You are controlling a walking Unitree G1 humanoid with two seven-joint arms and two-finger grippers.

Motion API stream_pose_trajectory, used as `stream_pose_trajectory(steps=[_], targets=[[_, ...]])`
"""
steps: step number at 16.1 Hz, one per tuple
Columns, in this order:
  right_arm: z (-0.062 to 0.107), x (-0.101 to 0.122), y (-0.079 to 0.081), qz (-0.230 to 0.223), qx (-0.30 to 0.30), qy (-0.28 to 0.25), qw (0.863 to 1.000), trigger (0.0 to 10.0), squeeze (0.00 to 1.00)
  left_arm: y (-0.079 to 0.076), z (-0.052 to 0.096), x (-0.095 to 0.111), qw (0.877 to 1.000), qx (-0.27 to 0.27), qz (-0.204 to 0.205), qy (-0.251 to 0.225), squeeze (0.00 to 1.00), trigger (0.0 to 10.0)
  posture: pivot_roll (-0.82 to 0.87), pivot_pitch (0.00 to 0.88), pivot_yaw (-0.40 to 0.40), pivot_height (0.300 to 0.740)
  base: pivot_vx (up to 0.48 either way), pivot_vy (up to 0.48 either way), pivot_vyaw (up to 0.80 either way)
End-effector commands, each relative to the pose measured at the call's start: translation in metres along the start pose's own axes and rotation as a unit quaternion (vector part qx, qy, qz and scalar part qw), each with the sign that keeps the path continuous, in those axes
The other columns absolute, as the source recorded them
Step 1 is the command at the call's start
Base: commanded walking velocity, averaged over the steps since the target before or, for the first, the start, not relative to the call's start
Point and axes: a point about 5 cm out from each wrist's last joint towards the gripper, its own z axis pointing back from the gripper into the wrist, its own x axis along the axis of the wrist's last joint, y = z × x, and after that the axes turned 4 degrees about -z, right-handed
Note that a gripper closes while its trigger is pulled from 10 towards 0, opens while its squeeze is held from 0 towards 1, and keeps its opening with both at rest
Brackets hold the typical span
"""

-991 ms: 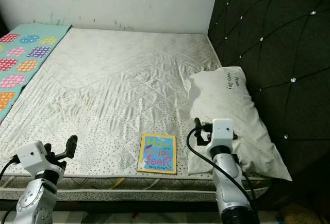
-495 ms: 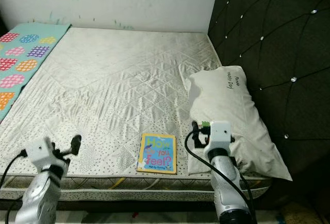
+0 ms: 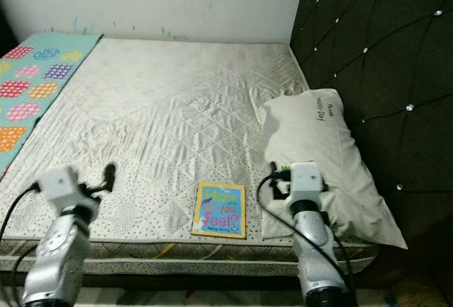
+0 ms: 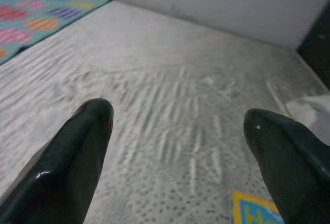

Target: Clean up the room

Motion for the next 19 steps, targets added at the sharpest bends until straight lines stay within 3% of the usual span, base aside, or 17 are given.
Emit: stream_pose_trajectory(steps=[1, 3, 5, 8, 10, 13, 16, 19], targets=[[-0.002, 0.005, 0.003, 0.000, 0.004, -0.007, 1.000, 10.0, 0.00, -0.006, -0.001, -0.004, 1.000, -0.013, -0.013, 0.006, 0.00, 10.0, -0.14, 0.000, 0.002, 0.740, 0.000, 0.000, 0.00], [-0.002, 0.000, 0.008, -0.002, 0.012, 0.005, 1.000, 10.0, 0.00, -0.005, -0.003, -0.008, 0.999, -0.002, -0.010, 0.034, 0.00, 10.0, -0.13, 0.000, 0.000, 0.740, 0.000, 0.000, 0.00], [-0.008, -0.001, 0.010, -0.023, 0.001, 0.004, 1.000, 10.0, 0.00, 0.005, -0.007, -0.013, 0.998, 0.018, 0.030, 0.042, 0.00, 10.0, -0.12, 0.000, 0.011, 0.740, 0.000, 0.000, 0.00], [-0.007, 0.006, 0.026, -0.058, 0.001, -0.014, 0.998, 10.0, 0.00, 0.005, -0.002, -0.025, 0.999, -0.002, 0.007, 0.047, 0.00, 10.0, -0.16, 0.000, 0.039, 0.740, 0.000, 0.000, 0.00], [0.000, 0.005, 0.041, -0.001, 0.049, -0.028, 0.998, 10.0, 0.00, 0.003, -0.003, -0.020, 0.999, -0.023, 0.016, 0.044, 0.00, 10.0, -0.13, 0.000, 0.024, 0.740, 0.000, 0.000, 0.00], [0.002, -0.017, 0.024, -0.005, 0.037, 0.022, 0.999, 10.0, 0.00, -0.007, 0.003, -0.024, 0.999, -0.034, -0.004, 0.032, 0.00, 10.0, -0.11, 0.000, -0.016, 0.740, 0.000, 0.000, 0.00], [0.007, -0.022, 0.015, -0.021, 0.027, 0.031, 0.999, 10.0, 0.00, 0.010, 0.005, -0.032, 0.999, -0.001, 0.014, 0.047, 0.00, 10.0, -0.11, 0.000, -0.012, 0.740, 0.000, 0.000, 0.00], [0.012, -0.028, 0.004, -0.010, 0.010, 0.032, 0.999, 10.0, 0.00, 0.010, 0.003, -0.033, 0.998, -0.015, 0.006, 0.053, 0.00, 10.0, -0.13, 0.000, 0.022, 0.740, 0.000, 0.000, 0.00]])
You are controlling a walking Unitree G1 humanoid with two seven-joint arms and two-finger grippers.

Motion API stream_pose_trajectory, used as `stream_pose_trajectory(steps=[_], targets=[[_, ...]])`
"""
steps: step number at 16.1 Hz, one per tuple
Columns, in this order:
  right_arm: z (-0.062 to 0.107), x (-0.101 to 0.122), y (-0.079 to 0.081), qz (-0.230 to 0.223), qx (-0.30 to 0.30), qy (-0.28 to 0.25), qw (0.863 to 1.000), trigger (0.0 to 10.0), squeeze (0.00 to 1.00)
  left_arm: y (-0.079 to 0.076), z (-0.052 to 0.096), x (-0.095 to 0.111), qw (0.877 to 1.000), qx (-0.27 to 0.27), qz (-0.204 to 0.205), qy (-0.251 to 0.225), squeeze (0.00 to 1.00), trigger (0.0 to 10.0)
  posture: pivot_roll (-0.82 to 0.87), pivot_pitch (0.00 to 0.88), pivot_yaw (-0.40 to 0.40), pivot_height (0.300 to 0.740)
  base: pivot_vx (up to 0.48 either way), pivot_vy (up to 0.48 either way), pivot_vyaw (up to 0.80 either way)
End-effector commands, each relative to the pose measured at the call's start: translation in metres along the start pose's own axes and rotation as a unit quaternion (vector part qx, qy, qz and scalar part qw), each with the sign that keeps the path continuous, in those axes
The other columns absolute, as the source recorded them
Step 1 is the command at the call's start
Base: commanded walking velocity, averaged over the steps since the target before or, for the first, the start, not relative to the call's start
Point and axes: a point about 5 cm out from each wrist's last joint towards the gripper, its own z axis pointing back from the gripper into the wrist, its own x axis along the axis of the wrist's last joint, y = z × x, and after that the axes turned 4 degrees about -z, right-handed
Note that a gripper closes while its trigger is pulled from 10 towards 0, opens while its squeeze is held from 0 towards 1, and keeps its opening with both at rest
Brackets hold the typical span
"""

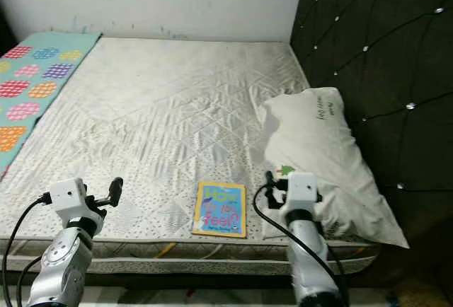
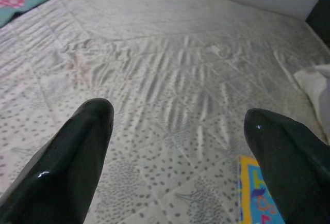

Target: Clean up the room

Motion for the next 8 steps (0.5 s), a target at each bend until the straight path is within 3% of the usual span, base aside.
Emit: stream_pose_trajectory(steps=[1, 5, 8], targets=[[0.004, -0.003, -0.004, -0.002, -0.006, 0.003, 1.000, 10.0, 0.00, -0.005, -0.003, 0.001, 1.000, -0.015, 0.006, -0.001, 0.00, 10.0, -0.14, 0.000, 0.029, 0.740, 0.000, 0.000, -0.65], [0.001, 0.000, -0.003, -0.013, -0.005, -0.003, 1.000, 10.0, 0.00, -0.012, -0.009, 0.003, 0.999, -0.031, 0.009, 0.001, 0.00, 10.0, -0.15, 0.000, 0.032, 0.740, 0.000, 0.000, -0.78], [-0.003, 0.002, 0.004, -0.016, 0.012, -0.001, 1.000, 10.0, 0.00, -0.012, -0.010, 0.005, 0.999, -0.033, 0.007, -0.003, 0.00, 10.0, -0.13, 0.000, 0.021, 0.740, 0.000, 0.000, 0.00]])
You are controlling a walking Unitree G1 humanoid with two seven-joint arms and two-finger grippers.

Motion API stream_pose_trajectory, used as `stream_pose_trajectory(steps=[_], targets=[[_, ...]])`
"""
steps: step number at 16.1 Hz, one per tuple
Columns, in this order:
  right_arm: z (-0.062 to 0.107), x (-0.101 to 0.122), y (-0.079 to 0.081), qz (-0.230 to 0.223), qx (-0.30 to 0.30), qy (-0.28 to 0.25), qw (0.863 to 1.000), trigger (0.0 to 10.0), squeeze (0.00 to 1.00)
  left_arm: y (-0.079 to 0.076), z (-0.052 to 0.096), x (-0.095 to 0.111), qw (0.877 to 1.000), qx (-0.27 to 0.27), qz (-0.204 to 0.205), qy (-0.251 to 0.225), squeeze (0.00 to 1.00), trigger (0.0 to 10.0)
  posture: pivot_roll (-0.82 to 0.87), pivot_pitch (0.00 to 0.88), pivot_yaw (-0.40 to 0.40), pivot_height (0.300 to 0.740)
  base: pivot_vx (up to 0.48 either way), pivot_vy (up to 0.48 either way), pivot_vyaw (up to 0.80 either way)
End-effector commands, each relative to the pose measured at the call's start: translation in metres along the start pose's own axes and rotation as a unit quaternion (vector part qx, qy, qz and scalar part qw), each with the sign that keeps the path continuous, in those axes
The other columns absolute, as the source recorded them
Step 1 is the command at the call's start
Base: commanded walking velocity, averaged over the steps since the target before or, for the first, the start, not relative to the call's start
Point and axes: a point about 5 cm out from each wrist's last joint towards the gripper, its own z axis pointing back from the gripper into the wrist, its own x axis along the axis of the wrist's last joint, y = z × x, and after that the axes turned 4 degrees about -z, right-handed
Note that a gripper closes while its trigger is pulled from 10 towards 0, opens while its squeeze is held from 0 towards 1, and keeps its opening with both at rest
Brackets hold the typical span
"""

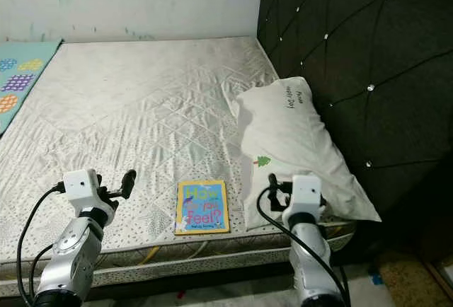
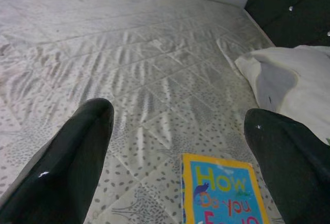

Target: Clean up the room

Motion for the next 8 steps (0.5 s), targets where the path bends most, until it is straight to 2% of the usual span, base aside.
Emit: stream_pose_trajectory(steps=[1, 8], targets=[[-0.0031, 0.0011, 0.0060, -0.002, 0.015, 0.003, 1.000, 10.0, 0.00, 0.0077, 0.0032, -0.0026, 1.000, 0.010, -0.003, 0.004, 0.00, 10.0, -0.12, 0.000, 0.012, 0.740, 0.000, 0.000, 0.00], [0.0000, -0.0013, 0.0038, -0.007, 0.019, 0.009, 1.000, 10.0, 0.00, 0.0090, 0.0064, -0.0058, 1.000, 0.015, 0.006, 0.009, 0.00, 10.0, -0.13, 0.000, 0.009, 0.740, 0.000, 0.000, 0.00]])
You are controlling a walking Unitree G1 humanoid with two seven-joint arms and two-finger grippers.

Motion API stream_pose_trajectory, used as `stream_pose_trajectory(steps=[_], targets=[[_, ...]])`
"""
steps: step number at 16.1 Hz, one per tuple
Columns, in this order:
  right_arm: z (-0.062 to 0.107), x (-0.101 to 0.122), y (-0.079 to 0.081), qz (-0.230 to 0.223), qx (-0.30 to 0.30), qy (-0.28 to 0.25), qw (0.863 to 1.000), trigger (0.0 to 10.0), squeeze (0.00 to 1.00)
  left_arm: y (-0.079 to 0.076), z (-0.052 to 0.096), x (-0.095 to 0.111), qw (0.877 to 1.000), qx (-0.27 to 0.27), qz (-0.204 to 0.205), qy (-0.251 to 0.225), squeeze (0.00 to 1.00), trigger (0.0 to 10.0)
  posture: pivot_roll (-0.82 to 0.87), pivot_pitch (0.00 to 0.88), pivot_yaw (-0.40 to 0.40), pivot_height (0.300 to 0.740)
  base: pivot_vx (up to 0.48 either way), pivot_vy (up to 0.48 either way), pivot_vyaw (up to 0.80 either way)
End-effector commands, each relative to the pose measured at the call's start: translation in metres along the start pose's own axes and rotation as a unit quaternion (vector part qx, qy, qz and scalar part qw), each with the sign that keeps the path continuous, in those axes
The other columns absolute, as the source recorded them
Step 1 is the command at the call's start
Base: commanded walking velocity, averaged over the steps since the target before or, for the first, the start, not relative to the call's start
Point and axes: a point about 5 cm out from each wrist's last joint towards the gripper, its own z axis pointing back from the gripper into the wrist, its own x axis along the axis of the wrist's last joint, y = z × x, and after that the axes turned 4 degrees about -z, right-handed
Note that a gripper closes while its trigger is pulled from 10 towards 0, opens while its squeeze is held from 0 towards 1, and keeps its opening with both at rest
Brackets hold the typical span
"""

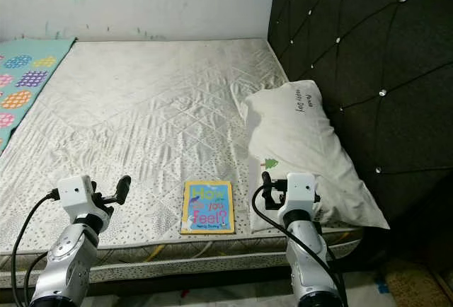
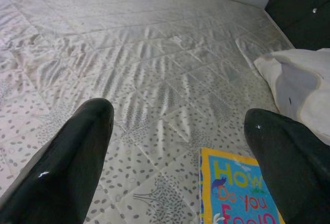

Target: Clean up the room

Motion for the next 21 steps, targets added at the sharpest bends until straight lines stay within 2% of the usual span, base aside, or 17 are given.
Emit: stream_pose_trajectory(steps=[1, 6, 21], targets=[[0.0014, -0.0017, -0.0017, -0.003, -0.002, 0.005, 1.000, 10.0, 0.00, -0.0004, -0.0001, 0.0012, 1.000, -0.001, -0.001, 0.000, 0.00, 10.0, -0.13, 0.000, 0.009, 0.740, 0.000, 0.000, 0.00], [0.0020, -0.0027, -0.0025, -0.004, -0.002, 0.010, 1.000, 10.0, 0.00, 0.0001, 0.0009, -0.0001, 1.000, 0.001, 0.003, 0.002, 0.00, 10.0, -0.13, 0.003, 0.004, 0.740, 0.000, 0.000, 0.00], [-0.0021, -0.0013, -0.0009, -0.009, 0.000, 0.013, 1.000, 10.0, 0.00, 0.0011, -0.0026, 0.0025, 1.000, 0.004, 0.008, 0.001, 0.00, 10.0, -0.13, 0.000, 0.010, 0.740, 0.000, 0.329, 0.00]])
